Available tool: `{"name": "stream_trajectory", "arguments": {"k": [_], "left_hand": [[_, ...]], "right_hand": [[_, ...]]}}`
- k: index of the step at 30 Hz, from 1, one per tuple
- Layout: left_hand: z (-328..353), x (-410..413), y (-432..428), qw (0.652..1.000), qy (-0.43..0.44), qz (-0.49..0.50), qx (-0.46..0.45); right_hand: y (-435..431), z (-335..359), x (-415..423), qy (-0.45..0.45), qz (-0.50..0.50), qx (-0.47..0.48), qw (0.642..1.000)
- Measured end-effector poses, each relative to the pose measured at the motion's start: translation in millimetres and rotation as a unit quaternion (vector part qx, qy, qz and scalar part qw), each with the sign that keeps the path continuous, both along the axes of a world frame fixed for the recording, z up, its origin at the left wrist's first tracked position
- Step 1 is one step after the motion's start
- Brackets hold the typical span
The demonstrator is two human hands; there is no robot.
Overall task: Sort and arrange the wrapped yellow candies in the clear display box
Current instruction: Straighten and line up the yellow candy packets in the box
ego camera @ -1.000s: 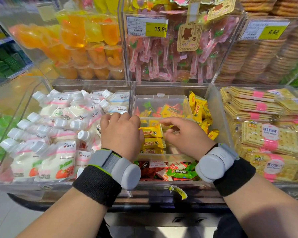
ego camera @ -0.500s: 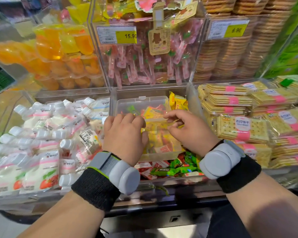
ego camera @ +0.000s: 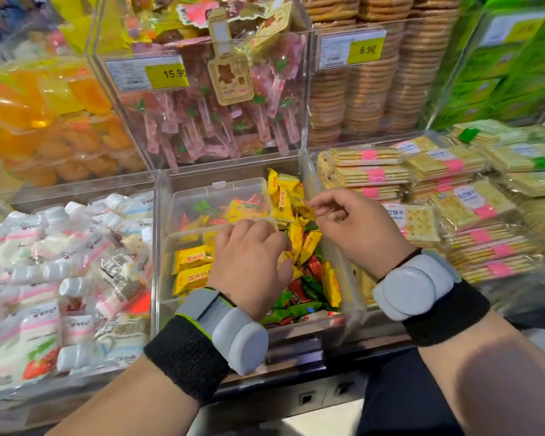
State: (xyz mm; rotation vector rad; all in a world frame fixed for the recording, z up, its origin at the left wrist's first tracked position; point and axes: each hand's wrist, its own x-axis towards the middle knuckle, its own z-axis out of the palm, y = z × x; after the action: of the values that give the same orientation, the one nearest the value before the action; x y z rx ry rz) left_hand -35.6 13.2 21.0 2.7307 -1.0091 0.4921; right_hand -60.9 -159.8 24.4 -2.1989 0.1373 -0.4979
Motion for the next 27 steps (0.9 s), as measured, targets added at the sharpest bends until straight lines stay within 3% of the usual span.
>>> {"name": "stream_trajectory", "arguments": {"k": [7, 12, 27], "left_hand": [[-12, 1, -21, 0.999, 0.028, -0.011, 0.038], [-15, 8, -32, 0.995, -0.021, 0.023, 0.092], [-23, 11, -53, 0.984, -0.02, 0.086, 0.154]], "right_hand": [[-12, 1, -10, -0.02, -0.019, 0.004, 1.0], [-14, 2, -17, -0.004, -0.01, 0.002, 1.0], [-17, 3, -22, 0.005, 0.0, 0.014, 1.0]]}}
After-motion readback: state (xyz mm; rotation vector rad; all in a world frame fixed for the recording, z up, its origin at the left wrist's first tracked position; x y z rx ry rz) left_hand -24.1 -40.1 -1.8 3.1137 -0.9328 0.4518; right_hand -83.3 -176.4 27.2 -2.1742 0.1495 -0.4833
